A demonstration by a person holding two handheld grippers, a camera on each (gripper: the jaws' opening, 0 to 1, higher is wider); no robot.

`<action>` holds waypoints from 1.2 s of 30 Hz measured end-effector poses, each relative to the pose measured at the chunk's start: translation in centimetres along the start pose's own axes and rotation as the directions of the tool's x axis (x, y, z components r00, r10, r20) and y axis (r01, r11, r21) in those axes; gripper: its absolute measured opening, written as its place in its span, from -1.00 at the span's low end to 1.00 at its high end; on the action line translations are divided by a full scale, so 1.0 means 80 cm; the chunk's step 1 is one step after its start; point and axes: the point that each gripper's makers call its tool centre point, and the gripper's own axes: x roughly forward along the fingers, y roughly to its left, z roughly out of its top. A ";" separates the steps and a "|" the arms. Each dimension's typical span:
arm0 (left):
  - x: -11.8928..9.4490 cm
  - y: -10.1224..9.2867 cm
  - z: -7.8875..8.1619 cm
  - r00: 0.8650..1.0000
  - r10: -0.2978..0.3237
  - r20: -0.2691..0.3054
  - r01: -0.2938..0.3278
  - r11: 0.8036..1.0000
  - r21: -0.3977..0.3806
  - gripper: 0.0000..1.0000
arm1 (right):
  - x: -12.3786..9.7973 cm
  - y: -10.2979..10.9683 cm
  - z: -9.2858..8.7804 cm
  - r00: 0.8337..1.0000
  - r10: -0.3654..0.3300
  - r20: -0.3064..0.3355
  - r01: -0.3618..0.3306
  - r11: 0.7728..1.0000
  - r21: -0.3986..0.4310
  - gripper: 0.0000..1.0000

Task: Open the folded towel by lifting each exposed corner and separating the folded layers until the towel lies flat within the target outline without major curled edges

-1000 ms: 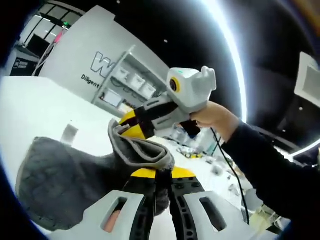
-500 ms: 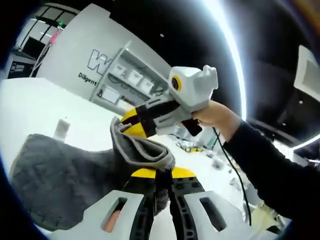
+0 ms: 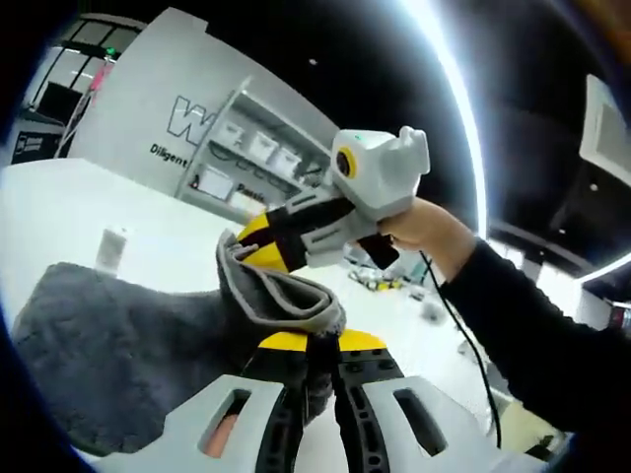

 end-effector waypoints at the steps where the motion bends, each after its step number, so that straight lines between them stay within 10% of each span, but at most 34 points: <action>1: 0.001 0.000 -0.003 1.000 0.000 -0.004 0.000 1.000 0.000 -0.90 | 0.000 0.000 -0.003 1.000 -0.004 0.004 0.003 1.000 0.005 -0.80; 26: 0.025 -0.013 -0.027 0.999 -0.009 -0.035 0.010 0.999 0.053 -0.89 | -0.007 0.008 -0.039 0.992 -0.082 0.100 0.071 0.991 0.112 -0.79; 36: 0.034 -0.016 -0.040 0.998 0.001 -0.063 0.006 0.993 0.118 -0.89 | -0.006 0.018 -0.054 0.997 -0.061 0.044 0.058 0.996 0.072 -0.79</action>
